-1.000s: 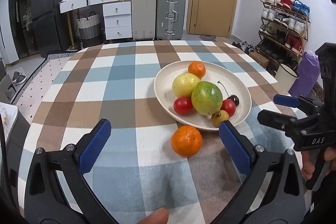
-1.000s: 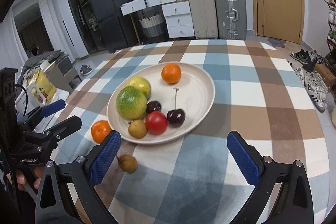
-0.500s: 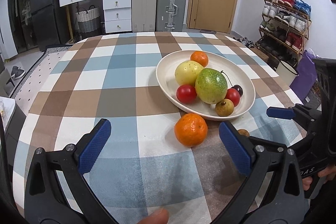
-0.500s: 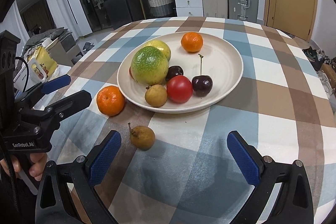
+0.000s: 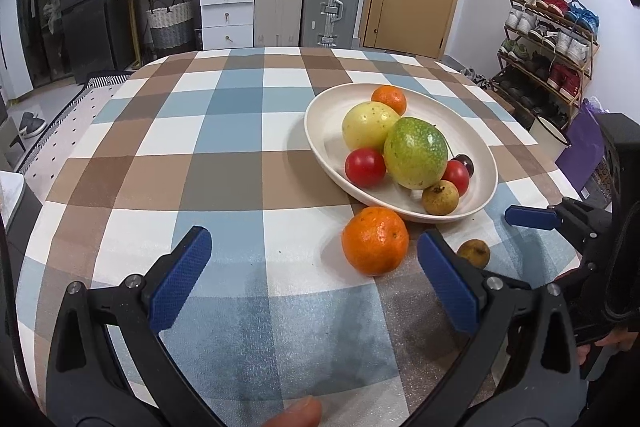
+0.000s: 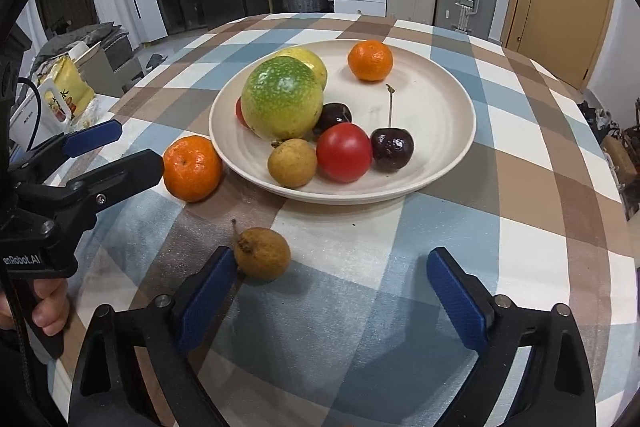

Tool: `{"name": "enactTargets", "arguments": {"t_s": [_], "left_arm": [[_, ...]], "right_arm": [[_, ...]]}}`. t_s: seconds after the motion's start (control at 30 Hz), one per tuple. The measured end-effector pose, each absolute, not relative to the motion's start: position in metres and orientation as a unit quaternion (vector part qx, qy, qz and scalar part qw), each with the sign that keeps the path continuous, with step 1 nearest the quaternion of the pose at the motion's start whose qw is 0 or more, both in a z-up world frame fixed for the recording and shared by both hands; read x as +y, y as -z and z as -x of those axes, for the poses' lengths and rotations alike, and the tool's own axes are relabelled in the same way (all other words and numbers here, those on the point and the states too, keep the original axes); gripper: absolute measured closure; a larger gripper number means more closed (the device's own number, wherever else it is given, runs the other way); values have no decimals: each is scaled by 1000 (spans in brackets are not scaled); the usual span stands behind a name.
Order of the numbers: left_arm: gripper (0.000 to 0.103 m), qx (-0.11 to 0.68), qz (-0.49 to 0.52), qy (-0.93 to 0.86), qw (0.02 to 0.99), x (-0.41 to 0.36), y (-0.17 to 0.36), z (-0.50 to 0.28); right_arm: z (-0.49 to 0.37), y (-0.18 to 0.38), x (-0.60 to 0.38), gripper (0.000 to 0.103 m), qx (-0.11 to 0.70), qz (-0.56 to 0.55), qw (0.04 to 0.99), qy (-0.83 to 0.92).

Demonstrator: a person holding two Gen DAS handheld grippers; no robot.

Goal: Organize fruits
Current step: 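Withdraw both open grippers back from the plate, then close the right gripper on the small brown pear while the left grasps the orange mandarin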

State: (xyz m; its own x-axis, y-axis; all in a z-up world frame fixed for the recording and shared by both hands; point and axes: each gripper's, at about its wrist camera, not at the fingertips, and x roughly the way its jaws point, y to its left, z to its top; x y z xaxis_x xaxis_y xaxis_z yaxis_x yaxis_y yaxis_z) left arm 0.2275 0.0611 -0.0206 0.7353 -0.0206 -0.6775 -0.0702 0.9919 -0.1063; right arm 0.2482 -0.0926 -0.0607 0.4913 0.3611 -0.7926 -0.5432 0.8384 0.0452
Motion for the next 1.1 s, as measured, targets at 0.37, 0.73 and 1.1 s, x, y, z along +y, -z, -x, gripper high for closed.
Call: {"name": "enactTargets", "arguments": {"t_s": [0.37,0.73,1.1], "left_arm": [[0,368,66,-9,928,62,24,-232],[0,370,68,-13,926,63,26,-233],[0,374,72,-10,924,63,26,-232]], "right_arm": [[-247,56,-95,33,420,92,853,-296],[-232,55,-81,65,410,113,839,-338],[-231,47,-89,76,392,89,845,-352]]}}
